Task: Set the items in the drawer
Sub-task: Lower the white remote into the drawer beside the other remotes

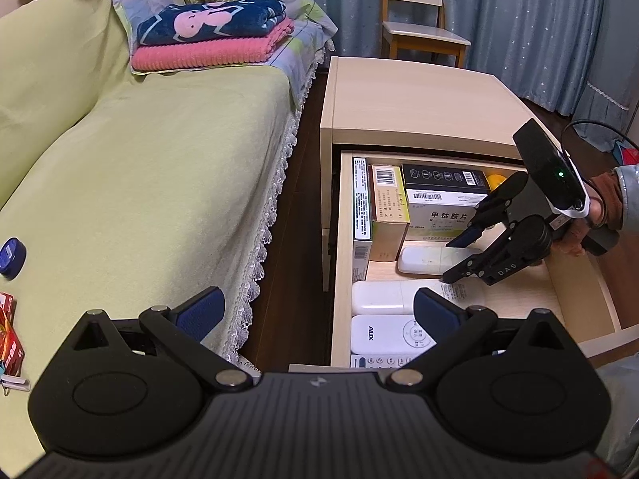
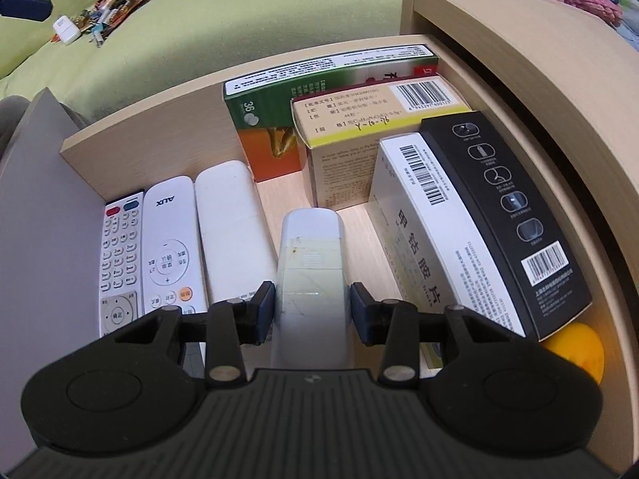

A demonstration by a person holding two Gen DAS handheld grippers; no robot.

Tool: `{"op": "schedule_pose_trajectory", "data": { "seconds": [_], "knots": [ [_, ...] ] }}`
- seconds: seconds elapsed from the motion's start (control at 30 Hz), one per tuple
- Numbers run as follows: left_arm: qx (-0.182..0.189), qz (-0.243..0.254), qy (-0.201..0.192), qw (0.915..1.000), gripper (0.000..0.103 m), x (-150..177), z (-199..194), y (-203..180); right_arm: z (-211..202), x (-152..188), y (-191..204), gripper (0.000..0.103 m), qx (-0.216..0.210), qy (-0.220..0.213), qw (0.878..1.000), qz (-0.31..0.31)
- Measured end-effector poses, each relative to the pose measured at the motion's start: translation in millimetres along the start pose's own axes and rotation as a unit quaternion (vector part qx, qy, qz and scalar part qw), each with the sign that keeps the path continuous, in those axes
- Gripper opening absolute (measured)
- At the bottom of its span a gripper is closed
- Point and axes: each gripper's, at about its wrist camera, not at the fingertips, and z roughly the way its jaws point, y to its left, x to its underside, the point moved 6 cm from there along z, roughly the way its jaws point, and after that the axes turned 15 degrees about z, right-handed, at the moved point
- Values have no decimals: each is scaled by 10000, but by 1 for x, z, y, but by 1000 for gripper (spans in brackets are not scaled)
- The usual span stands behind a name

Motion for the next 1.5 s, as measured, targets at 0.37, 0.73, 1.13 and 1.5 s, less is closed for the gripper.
{"op": "schedule_pose_trajectory", "data": {
  "seconds": [0.37, 0.73, 1.13, 1.5],
  "knots": [
    [-23, -63, 43, 10000, 101, 8, -2, 5, -19, 4, 70, 36, -1512, -146, 9882, 200],
    [-82, -101, 81, 9999, 101, 11, -5, 9, -21, 1, 52, 36, -903, -576, 9938, 290],
    [21, -32, 38, 10000, 101, 8, -3, 3, -2, 7, 6, 36, 289, -565, 9977, -229],
    [25, -44, 78, 10000, 101, 11, -1, 3, -25, 6, 40, 36, -969, -578, 9934, 213]
  ]
}}
